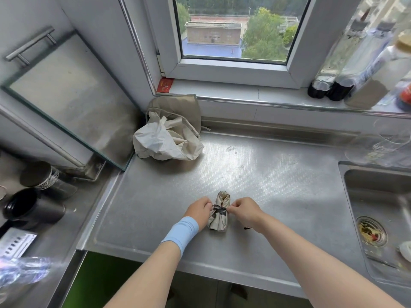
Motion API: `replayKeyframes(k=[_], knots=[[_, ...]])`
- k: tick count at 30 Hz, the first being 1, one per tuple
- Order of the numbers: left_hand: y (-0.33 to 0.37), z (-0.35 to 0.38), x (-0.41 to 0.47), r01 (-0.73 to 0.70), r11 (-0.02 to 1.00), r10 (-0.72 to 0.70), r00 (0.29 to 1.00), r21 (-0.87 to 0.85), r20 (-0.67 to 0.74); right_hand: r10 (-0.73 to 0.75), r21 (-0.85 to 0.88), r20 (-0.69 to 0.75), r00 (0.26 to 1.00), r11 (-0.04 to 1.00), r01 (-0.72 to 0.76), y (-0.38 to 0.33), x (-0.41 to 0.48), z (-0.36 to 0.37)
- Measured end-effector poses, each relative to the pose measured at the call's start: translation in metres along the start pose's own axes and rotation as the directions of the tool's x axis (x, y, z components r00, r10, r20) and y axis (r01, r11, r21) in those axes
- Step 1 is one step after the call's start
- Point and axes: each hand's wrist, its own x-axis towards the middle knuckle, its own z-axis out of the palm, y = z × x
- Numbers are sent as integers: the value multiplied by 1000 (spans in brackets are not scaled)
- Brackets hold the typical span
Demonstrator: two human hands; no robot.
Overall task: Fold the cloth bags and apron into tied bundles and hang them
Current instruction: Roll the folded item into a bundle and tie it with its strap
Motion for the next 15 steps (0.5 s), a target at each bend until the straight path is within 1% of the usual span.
replayKeyframes(k=[4,9,12,15], knots=[[-13,2,0,36,999,-36,998,1,-56,10,23,-53,999,1000,-9,5,2,-9],[-21,0,-1,22,997,-27,998,-80,-60,-17,34,-90,996,999,20,1,3,-3],[-26,-5,-2,-1,999,-1,999,-33,-46,-21,67,-106,994,997,29,3,4,-1],[-28,-5,-2,-16,1000,15,999,-17,-39,-48,130,-154,987,989,68,6,3,5]])
